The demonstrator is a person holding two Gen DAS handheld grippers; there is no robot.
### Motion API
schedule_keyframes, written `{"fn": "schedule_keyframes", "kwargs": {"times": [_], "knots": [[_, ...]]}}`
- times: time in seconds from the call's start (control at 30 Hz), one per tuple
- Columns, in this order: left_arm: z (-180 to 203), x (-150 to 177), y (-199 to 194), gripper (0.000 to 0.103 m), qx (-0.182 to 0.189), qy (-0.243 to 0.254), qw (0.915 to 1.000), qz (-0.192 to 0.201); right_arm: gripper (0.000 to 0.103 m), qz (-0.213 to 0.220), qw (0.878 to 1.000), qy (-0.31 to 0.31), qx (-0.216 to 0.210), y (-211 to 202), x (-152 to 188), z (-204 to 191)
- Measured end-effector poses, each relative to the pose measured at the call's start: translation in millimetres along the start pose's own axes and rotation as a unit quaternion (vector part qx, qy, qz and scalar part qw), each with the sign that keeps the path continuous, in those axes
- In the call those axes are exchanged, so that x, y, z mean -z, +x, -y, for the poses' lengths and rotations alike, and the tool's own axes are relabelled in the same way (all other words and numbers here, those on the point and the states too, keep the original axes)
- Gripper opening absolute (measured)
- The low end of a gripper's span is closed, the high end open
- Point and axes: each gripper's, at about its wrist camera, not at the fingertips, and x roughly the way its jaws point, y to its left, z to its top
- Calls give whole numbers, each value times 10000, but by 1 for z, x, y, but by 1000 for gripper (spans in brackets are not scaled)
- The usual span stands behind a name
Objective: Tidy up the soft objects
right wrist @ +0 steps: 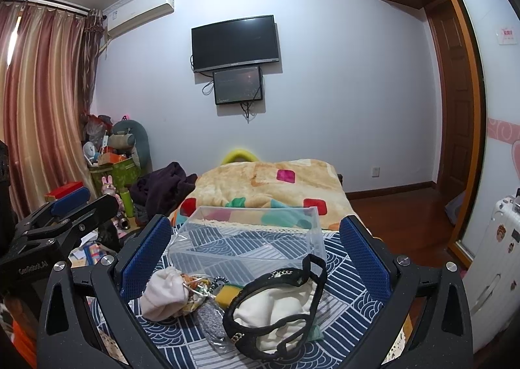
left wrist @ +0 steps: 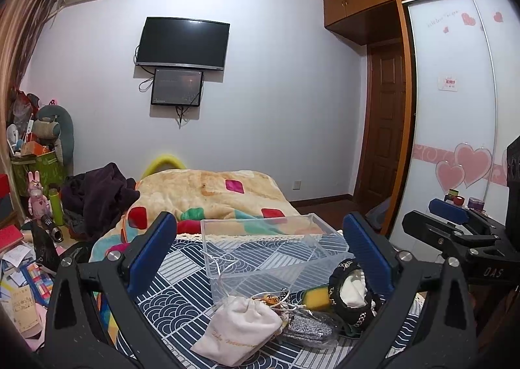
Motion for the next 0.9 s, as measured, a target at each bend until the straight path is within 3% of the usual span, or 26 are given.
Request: {"fn": "schedule_keyframes", "kwargs": {"times": [0.9], "knots": [[1,1,-1,103,-20,34,10000,34,103,39,10000,-3,-6,-2,0,1]]}}
